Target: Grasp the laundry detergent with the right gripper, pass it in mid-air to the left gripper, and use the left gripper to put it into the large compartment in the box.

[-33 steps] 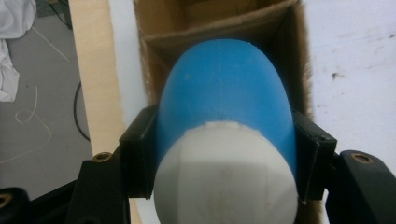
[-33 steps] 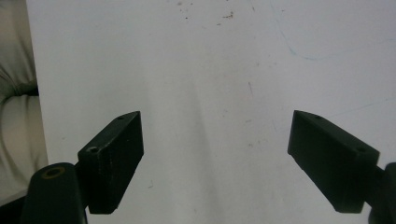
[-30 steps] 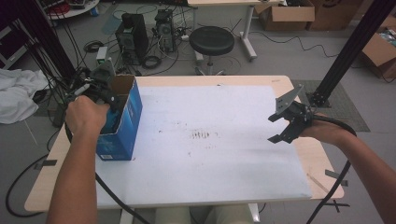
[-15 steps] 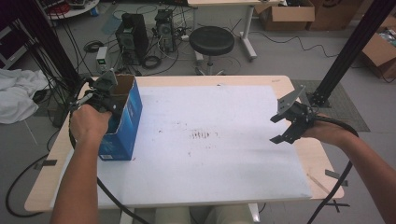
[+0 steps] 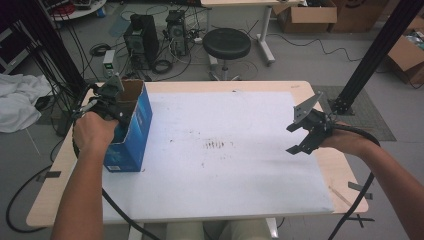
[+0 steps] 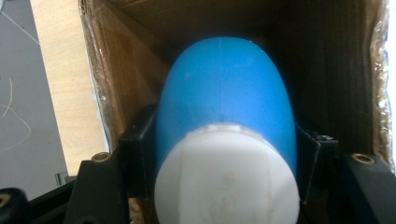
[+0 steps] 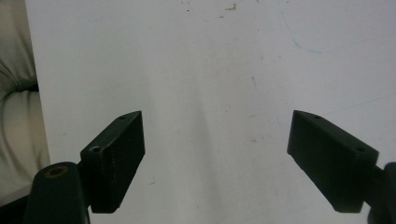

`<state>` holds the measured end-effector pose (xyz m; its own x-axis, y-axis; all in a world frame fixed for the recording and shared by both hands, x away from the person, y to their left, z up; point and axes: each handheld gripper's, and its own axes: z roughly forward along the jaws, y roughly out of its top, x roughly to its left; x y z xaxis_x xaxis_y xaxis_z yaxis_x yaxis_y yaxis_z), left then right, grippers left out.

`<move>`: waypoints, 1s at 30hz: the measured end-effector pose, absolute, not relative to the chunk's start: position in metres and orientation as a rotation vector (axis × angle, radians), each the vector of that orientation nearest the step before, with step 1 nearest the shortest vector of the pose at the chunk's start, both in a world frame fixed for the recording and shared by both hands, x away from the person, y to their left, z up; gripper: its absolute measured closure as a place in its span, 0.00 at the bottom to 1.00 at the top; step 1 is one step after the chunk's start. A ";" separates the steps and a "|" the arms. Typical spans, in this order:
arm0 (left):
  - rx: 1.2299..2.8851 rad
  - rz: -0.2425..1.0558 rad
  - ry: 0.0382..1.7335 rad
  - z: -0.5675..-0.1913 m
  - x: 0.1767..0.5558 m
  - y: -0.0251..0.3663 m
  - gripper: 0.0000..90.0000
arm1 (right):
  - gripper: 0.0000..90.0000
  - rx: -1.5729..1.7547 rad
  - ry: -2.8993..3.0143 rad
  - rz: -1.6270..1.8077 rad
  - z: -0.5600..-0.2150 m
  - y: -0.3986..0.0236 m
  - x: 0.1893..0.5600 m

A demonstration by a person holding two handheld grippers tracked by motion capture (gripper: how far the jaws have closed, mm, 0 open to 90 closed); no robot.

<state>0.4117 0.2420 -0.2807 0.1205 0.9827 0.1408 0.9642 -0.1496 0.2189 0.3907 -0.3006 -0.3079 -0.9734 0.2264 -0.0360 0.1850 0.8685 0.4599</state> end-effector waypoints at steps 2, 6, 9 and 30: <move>2.293 0.387 1.998 -0.281 0.412 0.242 0.42 | 0.21 0.323 2.949 0.717 -0.308 -0.301 0.391; 2.279 0.385 2.001 -0.281 0.411 0.243 0.42 | 0.22 0.323 2.946 0.719 -0.307 -0.302 0.390; 2.265 0.368 2.002 -0.280 0.411 0.244 0.42 | 0.22 0.322 2.942 0.726 -0.307 -0.303 0.390; 2.182 0.423 1.979 -0.255 0.404 0.245 0.32 | 0.22 0.291 2.941 0.739 -0.303 -0.297 0.387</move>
